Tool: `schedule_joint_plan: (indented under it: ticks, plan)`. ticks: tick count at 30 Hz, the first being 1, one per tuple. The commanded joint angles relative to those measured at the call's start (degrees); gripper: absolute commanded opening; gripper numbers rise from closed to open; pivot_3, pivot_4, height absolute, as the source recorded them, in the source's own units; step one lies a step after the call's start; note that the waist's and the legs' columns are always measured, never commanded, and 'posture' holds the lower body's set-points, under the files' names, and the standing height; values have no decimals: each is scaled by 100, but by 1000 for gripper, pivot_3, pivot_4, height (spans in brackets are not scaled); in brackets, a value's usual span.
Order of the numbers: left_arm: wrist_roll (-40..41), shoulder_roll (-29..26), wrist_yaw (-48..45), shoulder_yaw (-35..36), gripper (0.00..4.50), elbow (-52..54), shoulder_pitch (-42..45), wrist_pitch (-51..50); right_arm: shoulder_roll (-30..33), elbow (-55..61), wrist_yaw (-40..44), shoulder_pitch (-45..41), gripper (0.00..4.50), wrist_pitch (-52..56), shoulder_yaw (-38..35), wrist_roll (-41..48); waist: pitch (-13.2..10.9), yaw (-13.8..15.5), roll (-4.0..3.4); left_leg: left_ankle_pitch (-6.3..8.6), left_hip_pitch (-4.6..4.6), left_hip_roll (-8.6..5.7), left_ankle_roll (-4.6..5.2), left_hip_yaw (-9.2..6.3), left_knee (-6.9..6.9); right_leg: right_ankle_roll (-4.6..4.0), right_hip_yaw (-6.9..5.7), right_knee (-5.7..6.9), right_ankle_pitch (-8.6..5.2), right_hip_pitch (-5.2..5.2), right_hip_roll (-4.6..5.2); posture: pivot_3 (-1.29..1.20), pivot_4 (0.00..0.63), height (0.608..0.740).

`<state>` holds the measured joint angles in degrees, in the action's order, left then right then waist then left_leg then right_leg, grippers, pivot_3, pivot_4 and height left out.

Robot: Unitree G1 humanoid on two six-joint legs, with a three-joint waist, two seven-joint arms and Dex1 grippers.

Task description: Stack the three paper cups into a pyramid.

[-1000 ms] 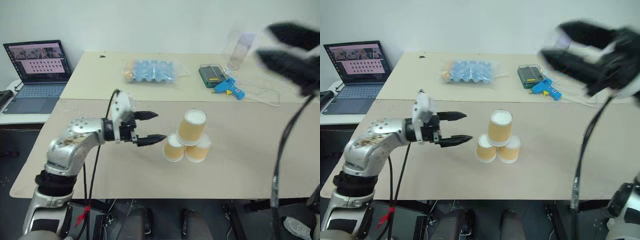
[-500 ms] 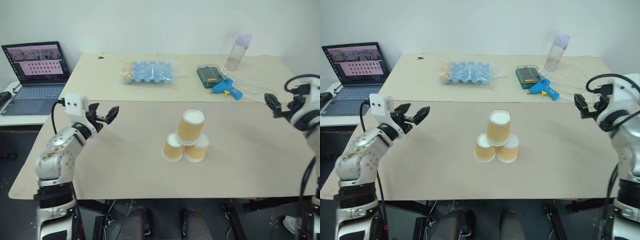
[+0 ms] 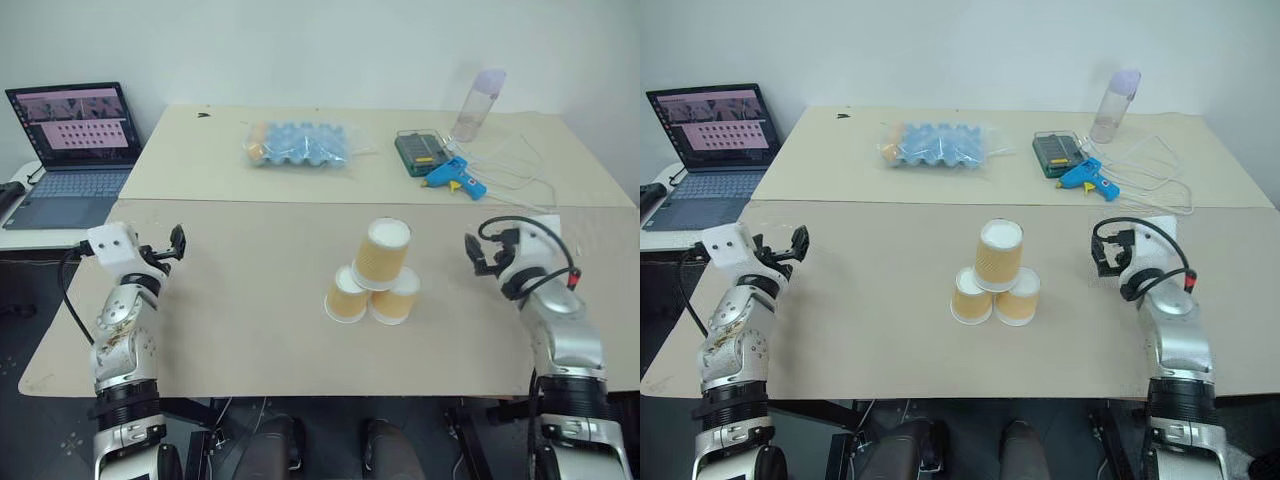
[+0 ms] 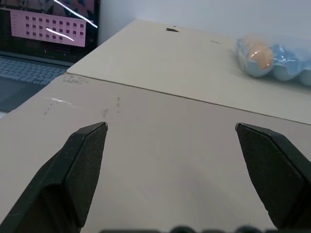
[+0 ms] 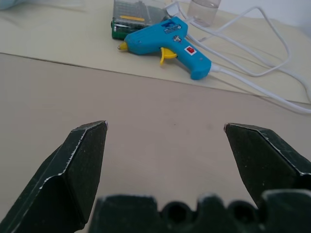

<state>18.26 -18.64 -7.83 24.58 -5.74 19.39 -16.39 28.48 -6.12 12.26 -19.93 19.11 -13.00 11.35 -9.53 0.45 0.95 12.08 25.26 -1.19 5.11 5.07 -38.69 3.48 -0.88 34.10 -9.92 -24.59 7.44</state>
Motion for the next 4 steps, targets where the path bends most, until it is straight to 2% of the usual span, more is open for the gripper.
schedule_joint_plan:
  ticks: [1,4]
  plan:
    - [72,-118,-32,132,4500,-43,88,208,17,221,-88,-175,4474,-215,-183,-41,0,1,0,0,0,0,0,0,0,0,-1,0,0,-1,1,0,150,740]
    - [28,-159,-31,122,4500,-222,164,292,-13,186,-116,-170,4474,-271,-190,-50,0,1,0,1,0,0,-2,0,1,0,-4,0,1,-2,1,0,150,740]
